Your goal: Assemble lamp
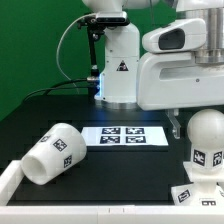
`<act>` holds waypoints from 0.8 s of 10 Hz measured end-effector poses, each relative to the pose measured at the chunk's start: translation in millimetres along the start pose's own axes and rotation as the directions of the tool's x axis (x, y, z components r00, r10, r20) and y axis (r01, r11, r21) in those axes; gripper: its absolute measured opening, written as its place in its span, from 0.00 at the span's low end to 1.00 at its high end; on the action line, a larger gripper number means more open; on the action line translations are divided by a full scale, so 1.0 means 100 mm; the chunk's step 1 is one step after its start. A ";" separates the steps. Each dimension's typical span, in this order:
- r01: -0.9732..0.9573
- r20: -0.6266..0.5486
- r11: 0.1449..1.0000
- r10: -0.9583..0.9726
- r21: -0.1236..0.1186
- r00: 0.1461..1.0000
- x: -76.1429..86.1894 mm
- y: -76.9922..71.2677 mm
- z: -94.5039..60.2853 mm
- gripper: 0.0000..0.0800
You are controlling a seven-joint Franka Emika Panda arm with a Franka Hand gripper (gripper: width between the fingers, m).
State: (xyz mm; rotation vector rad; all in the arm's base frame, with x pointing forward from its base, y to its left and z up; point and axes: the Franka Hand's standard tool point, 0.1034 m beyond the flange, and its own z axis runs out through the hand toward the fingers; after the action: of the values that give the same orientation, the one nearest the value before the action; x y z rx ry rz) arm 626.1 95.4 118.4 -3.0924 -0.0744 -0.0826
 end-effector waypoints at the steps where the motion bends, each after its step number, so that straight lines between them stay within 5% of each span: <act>1: -0.067 0.000 0.998 0.067 0.002 0.998 0.00 0.00 0.00 0.71; 5: -0.410 -0.001 0.912 0.410 -0.004 0.912 0.00 0.00 0.00 0.72; 8: -0.747 0.022 0.664 0.747 -0.007 0.664 -0.02 0.00 0.01 0.72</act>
Offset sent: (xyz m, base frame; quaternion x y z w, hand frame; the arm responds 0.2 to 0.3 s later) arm 0.0000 0.0000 0.0000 0.0000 0.0000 0.1296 0.9916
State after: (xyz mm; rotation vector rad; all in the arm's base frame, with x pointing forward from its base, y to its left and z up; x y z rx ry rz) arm 623.8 94.8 117.2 -2.8348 1.1908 -0.0091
